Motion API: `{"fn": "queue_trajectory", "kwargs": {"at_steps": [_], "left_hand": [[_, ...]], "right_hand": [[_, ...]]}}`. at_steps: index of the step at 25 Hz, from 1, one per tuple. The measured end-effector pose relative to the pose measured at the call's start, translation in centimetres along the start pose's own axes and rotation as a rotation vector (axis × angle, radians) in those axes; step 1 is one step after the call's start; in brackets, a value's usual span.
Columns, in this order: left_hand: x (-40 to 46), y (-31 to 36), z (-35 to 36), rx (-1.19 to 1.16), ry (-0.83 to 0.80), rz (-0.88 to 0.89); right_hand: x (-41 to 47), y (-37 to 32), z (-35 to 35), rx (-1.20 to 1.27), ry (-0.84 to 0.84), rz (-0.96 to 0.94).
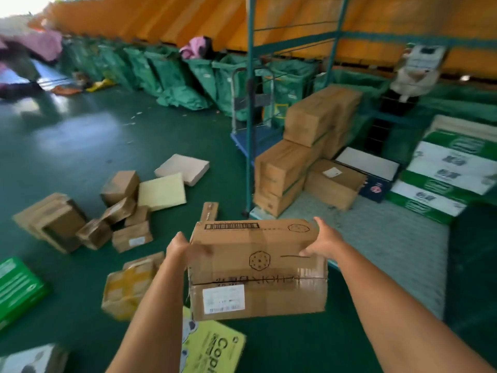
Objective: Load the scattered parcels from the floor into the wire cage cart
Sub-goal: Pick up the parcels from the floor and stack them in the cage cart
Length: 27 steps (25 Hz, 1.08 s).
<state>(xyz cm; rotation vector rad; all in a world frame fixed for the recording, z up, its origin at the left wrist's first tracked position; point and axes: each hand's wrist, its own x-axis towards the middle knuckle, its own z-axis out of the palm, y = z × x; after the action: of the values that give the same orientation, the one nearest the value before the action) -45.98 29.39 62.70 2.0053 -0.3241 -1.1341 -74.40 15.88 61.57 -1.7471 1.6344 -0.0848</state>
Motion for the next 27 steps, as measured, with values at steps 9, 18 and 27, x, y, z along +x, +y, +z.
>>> {"fn": "queue_trajectory", "kwargs": {"at_steps": [9, 18, 27], "left_hand": [[7.0, 8.7, 19.0, 0.331, 0.007, 0.240], [19.9, 20.1, 33.3, 0.323, -0.202, 0.220], [29.5, 27.7, 45.2, 0.637, -0.246, 0.155]], "right_hand": [[11.8, 10.0, -10.9, 0.501, 0.329, 0.242], [24.7, 13.2, -18.7, 0.543, 0.360, 0.342], [38.3, 16.4, -21.5, 0.526, 0.381, 0.557]]}}
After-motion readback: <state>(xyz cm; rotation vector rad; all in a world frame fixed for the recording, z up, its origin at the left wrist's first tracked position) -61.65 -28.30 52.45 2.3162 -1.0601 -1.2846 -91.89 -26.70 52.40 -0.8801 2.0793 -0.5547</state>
